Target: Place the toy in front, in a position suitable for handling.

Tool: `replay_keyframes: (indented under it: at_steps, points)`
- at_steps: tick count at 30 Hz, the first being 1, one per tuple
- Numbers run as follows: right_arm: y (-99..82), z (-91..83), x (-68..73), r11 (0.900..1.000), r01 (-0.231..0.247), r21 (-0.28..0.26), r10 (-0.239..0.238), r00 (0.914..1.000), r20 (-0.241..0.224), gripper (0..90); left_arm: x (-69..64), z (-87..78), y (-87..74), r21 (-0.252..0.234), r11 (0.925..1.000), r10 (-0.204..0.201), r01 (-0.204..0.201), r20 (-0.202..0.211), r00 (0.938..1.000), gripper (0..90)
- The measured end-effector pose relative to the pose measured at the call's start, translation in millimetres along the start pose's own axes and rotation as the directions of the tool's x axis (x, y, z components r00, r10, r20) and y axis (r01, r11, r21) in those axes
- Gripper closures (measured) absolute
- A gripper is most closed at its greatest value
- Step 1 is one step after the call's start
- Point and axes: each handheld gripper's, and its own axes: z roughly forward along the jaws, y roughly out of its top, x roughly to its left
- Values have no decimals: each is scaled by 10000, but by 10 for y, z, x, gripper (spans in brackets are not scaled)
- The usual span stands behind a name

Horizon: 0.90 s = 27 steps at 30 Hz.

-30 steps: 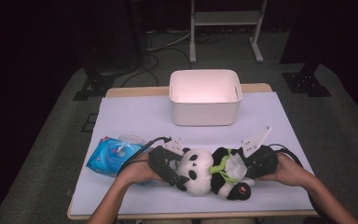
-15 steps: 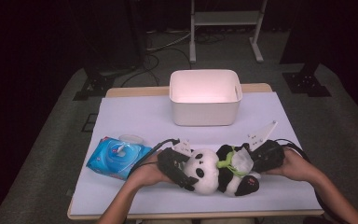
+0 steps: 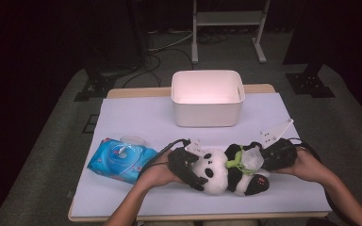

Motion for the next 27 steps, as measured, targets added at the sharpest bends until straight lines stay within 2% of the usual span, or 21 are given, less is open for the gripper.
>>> replay_keyframes:
  at_steps: [4, 11, 18, 20, 27]
  points:
    - [159, -7, 60, 9992, 338, -207, -340, 9994, -113, 823, -18, 34, 23, -36, 10000, 63, -63, -17, 10000, 191]
    - [425, 143, 150, 9952, 932, 306, -923, 9953, -307, 822, 0, 58, 24, 27, 9999, 160, -160, 9, 9999, 191]
    - [497, 215, 172, 9940, 962, 524, -941, 9947, -412, 823, 17, 70, 28, 24, 10000, 73, -73, 8, 10000, 192]
    - [518, 232, 182, 9937, 1019, 464, -997, 9939, -480, 823, 21, 77, 35, 1, 10000, 65, -65, -8, 10000, 192]
    - [606, 325, 215, 9884, 1276, 819, -1233, 9908, -564, 824, 41, 82, 36, -8, 10000, -24, 24, 35, 10000, 193]
